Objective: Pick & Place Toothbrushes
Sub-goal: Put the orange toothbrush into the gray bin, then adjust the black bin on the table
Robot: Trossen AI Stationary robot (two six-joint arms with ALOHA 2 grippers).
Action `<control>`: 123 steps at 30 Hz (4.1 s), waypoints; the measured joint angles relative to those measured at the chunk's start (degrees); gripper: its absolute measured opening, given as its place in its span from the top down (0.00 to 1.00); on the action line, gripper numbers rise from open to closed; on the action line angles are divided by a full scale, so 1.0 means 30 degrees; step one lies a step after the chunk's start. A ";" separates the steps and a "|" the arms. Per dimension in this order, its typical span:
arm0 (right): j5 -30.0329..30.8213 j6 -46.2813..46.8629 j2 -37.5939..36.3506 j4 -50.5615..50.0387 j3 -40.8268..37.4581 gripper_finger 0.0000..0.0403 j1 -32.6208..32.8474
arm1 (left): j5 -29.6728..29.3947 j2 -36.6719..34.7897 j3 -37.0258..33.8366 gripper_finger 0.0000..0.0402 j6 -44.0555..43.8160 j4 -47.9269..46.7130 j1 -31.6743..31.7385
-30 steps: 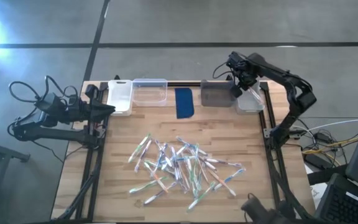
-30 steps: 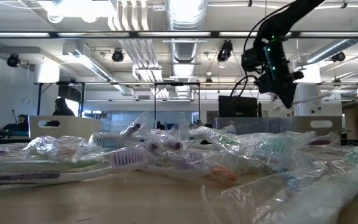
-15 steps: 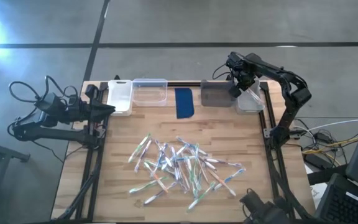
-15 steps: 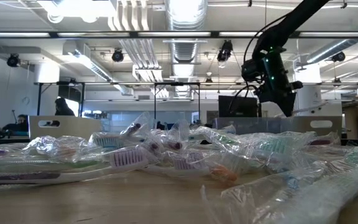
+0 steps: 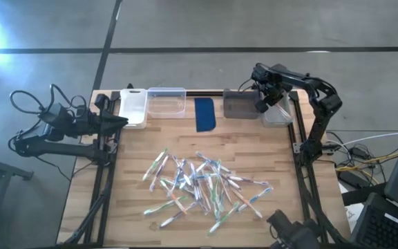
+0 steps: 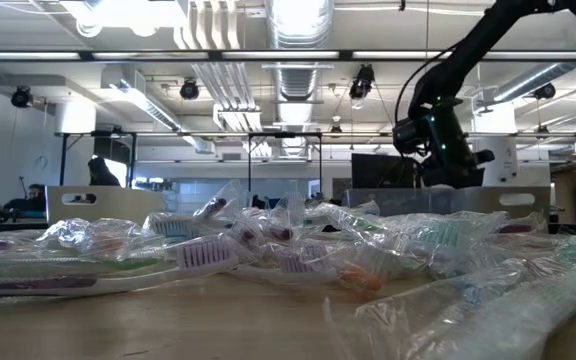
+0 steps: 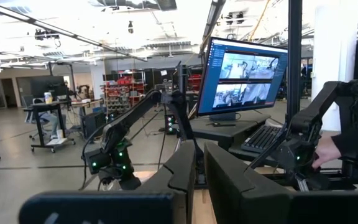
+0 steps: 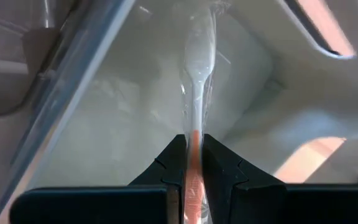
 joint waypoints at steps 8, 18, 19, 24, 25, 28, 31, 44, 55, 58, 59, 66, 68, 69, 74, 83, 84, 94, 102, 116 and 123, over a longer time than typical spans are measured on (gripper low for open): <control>-0.0211 -0.0618 0.0243 0.1561 -0.1112 0.93 -0.0192 | -0.0001 -0.0003 0.0000 0.90 0.0000 -0.0001 0.0000; -0.0283 -0.1243 0.0177 0.2284 -0.1608 0.92 -0.0425 | 0.0001 -0.0004 0.0000 0.90 0.0000 -0.0001 0.0003; -0.0269 -0.1302 0.0177 0.2297 -0.1602 0.92 -0.0425 | 0.0001 -0.0002 0.0000 0.90 0.0000 -0.0001 0.0004; -0.0215 -0.1411 0.0177 0.2259 -0.1509 0.85 -0.0425 | -0.0004 0.0000 0.0000 0.90 0.0000 -0.0001 0.0006; -0.0204 -0.1418 0.0177 0.2258 -0.1474 0.83 -0.0425 | 0.0001 0.0000 0.0000 0.90 0.0000 -0.0001 0.0001; -0.0121 -0.1406 0.0125 0.2292 -0.1420 0.79 -0.0418 | 0.0001 -0.0001 0.0000 0.90 0.0000 -0.0001 0.0000; -0.0043 -0.1349 0.0040 0.2348 -0.1428 0.76 -0.0418 | 0.0001 -0.0004 0.0000 0.90 0.0000 0.0003 0.0003; 0.0000 -0.1751 -0.1935 0.2042 -0.1471 0.60 -0.0408 | 0.0000 0.0000 0.0000 0.90 0.0000 0.0000 0.0000; -0.5226 0.0838 -0.5858 0.4133 0.0421 0.62 0.1841 | 0.0001 0.0000 0.0000 0.90 0.0000 -0.0001 0.0001; -0.5593 0.0866 -0.6315 0.5251 0.1034 0.70 0.3718 | 0.0001 0.0000 0.0000 0.90 0.0000 -0.0001 0.0007; -0.5634 0.0790 -0.6329 0.5533 0.1240 0.72 0.4398 | 0.0001 0.0000 0.0000 0.90 0.0000 -0.0001 0.0001; -0.5612 -0.0194 -0.4657 0.5877 0.2140 0.93 0.8523 | -0.0006 0.0000 0.0000 0.90 0.0000 -0.0001 0.0000; -0.5569 -0.0228 -0.3862 0.5831 0.2181 0.97 0.9252 | 0.0001 0.0000 0.0000 0.90 0.0000 -0.0001 0.0000; -0.5564 -0.0277 -0.3443 0.5757 0.2188 0.97 0.9493 | -0.0001 0.0000 0.0000 0.90 0.0000 -0.0001 0.0007; -0.5564 -0.0570 -0.1331 0.5701 0.2294 0.98 1.0192 | 0.0000 0.0000 0.0000 0.90 0.0000 -0.0001 0.0002; -0.5498 -0.0713 0.1166 0.5977 0.2317 0.98 1.0314 | 0.0001 -0.0007 0.0000 0.90 0.0000 -0.0001 0.0007; -0.5501 -0.0699 0.1227 0.5985 0.2326 0.98 1.0309 | -0.0006 -0.0002 0.0000 0.90 0.0000 -0.0001 0.0002; -0.3411 -0.1435 -0.0547 0.6536 0.3354 0.98 1.0063 | -0.0003 0.0000 0.0000 0.90 0.0000 -0.0001 0.0000; -0.7315 -0.1084 0.0093 0.7724 0.4561 0.98 0.9937 | 0.0001 0.0000 0.0000 0.90 0.0000 -0.0102 0.0001; -0.4485 -0.0772 0.2686 0.7182 0.4622 0.98 0.9640 | 0.0001 0.0000 0.0000 0.90 0.0000 -0.0089 0.0001; -0.3030 -0.1072 0.2662 0.7678 0.4576 0.98 0.9219 | 0.0001 0.0000 0.0000 0.90 0.0000 -0.0096 0.0003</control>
